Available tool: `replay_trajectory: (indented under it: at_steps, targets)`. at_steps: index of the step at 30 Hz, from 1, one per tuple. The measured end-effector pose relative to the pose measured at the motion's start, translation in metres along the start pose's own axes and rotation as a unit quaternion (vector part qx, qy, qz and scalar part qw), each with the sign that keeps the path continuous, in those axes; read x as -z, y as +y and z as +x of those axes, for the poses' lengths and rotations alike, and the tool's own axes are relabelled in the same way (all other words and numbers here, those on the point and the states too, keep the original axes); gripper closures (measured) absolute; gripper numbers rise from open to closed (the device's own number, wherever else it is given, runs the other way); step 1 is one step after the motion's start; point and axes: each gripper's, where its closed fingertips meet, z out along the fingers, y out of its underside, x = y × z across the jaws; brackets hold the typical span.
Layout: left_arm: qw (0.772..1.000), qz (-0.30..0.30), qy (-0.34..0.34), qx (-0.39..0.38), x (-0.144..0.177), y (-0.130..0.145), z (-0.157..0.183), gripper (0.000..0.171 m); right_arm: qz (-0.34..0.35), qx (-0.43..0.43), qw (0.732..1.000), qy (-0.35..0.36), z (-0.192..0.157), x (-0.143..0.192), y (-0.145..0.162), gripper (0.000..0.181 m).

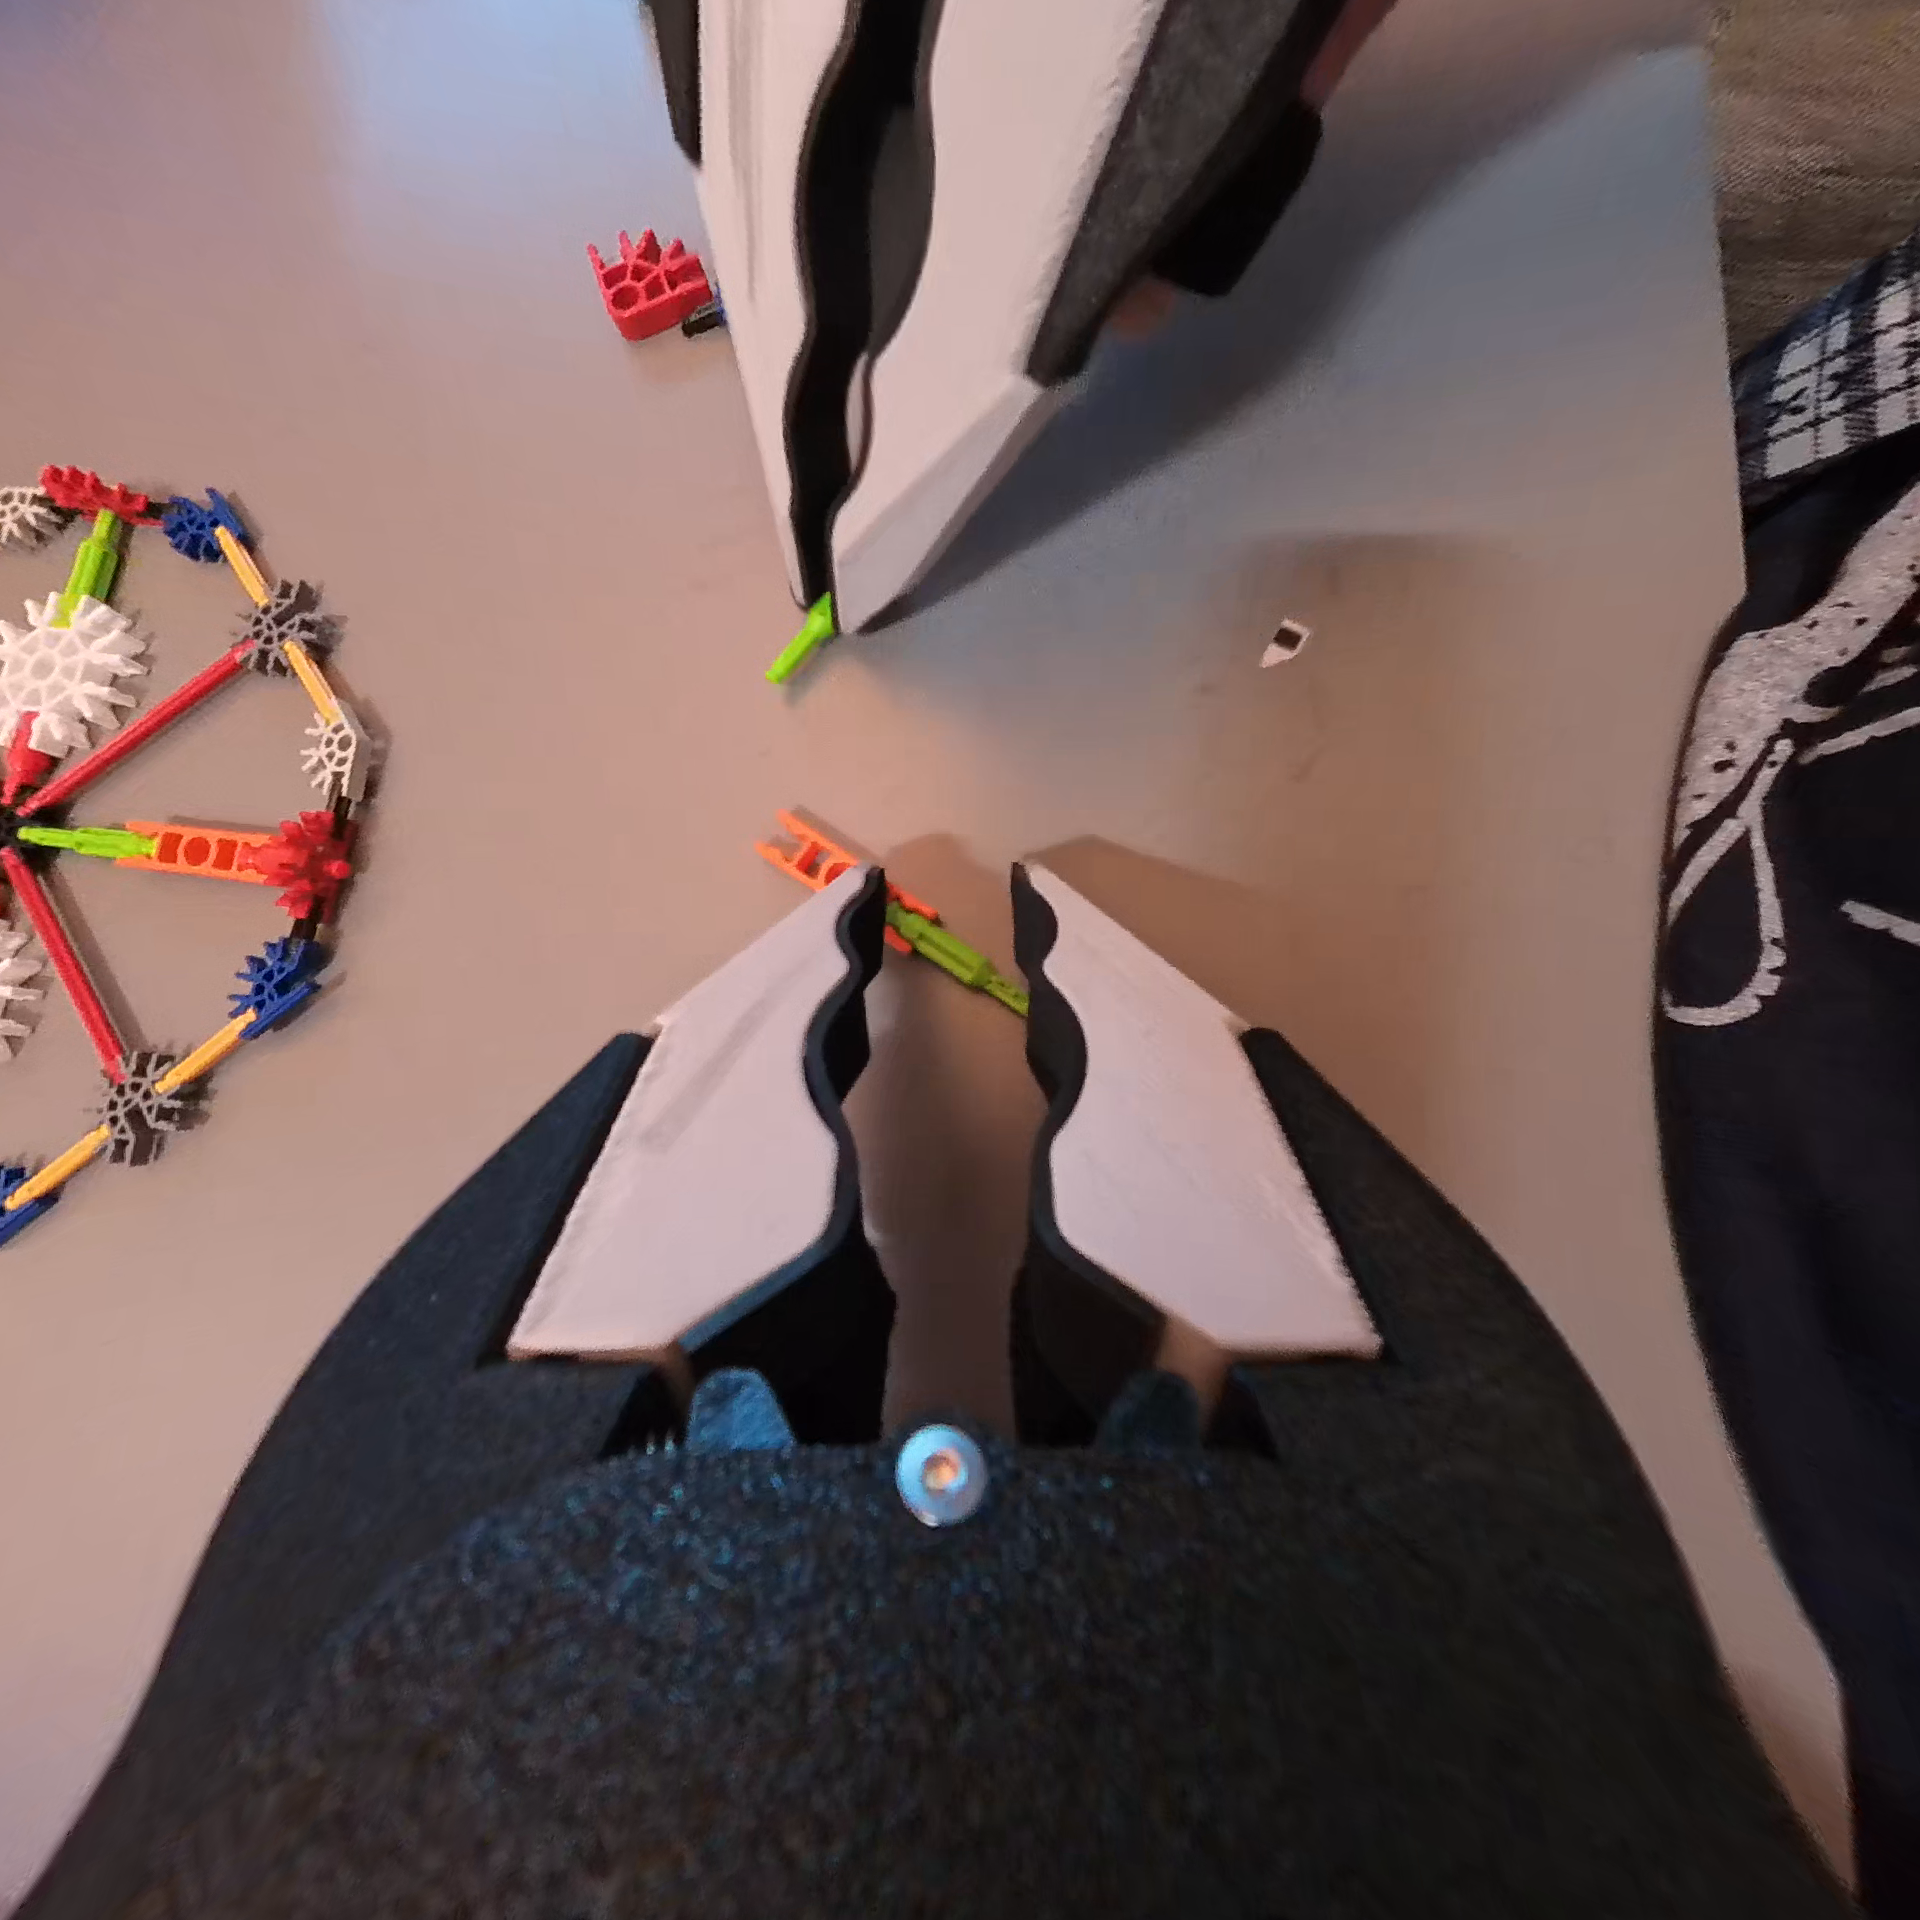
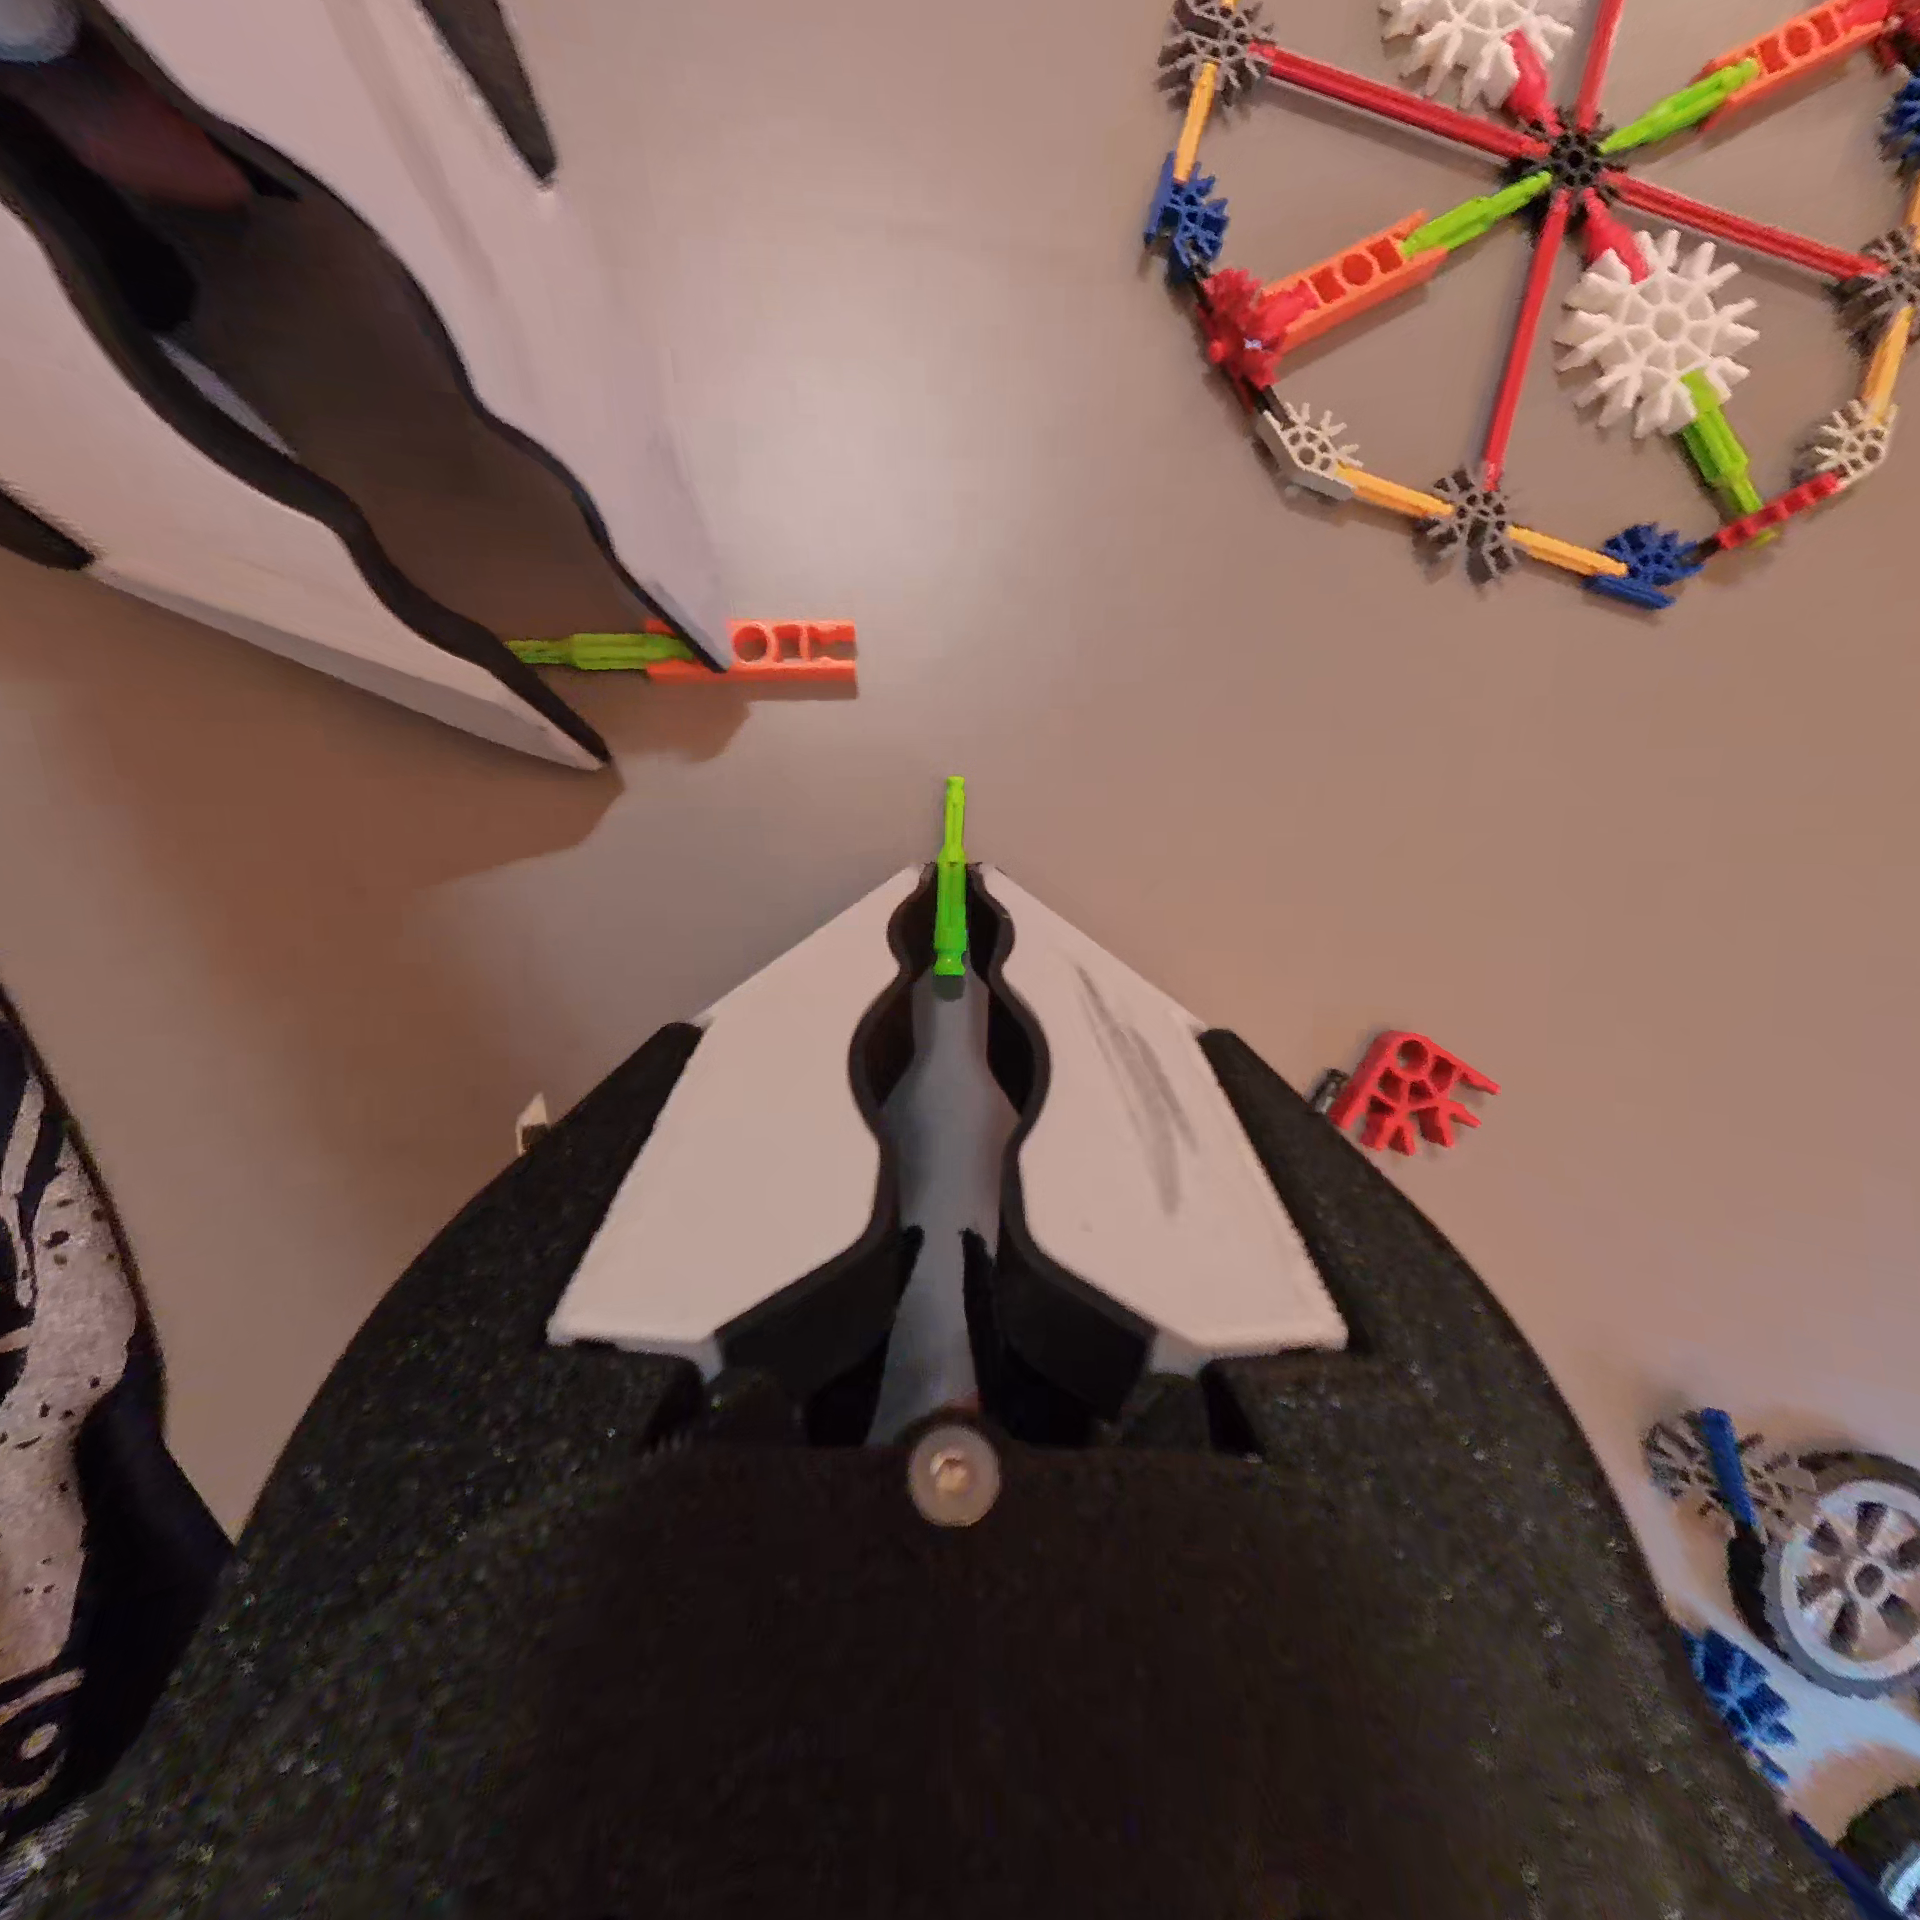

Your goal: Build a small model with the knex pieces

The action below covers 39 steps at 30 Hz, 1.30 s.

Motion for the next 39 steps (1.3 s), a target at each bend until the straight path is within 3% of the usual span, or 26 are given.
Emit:
replay_trajectory:
  at_steps: [3, 6, 10, 15, 20, 26, 31, 39]
  targets:
    - [1.0, 0.008, -0.015, 0.013, 0.005, -0.001, -0.001, 0.144, 0.001, -0.009, 1.0, 0.001, 0.003, 0.003, 0.003, 0.176]
    - [0.998, 0.029, -0.028, 0.037, 0.016, -0.004, -0.001, 0.138, 0.005, -0.018, 1.0, 0.006, 0.006, 0.006, 0.003, 0.16]
    - [0.997, 0.015, -0.045, 0.065, 0.024, 0.01, -0.004, 0.135, 0.029, 0.005, 1.0, 0.007, -0.006, 0.014, -0.012, 0.16]
    - [0.998, 0.001, -0.023, 0.065, 0.016, 0.013, 0.012, 0.135, 0.038, 0.021, 0.998, -0.054, -0.041, -0.001, -0.03, 0.161]
    - [0.998, 0.003, -0.008, 0.062, 0.008, 0.009, 0.024, 0.136, 0.028, 0.015, 0.997, -0.076, -0.046, -0.018, -0.031, 0.162]
    - [0.998, 0.011, -0.027, 0.062, 0.016, 0.009, 0.018, 0.134, 0.027, 0.014, 0.995, -0.093, -0.047, -0.016, -0.031, 0.162]
    - [0.996, -0.006, -0.043, 0.08, 0.019, 0.024, 0.009, 0.131, 0.023, 0.021, 0.995, -0.095, -0.052, -0.015, -0.031, 0.162]
    - [0.998, 0.003, -0.013, 0.066, 0.009, 0.013, 0.01, 0.131, 0.026, 0.016, 0.993, -0.111, -0.071, -0.015, -0.03, 0.165]
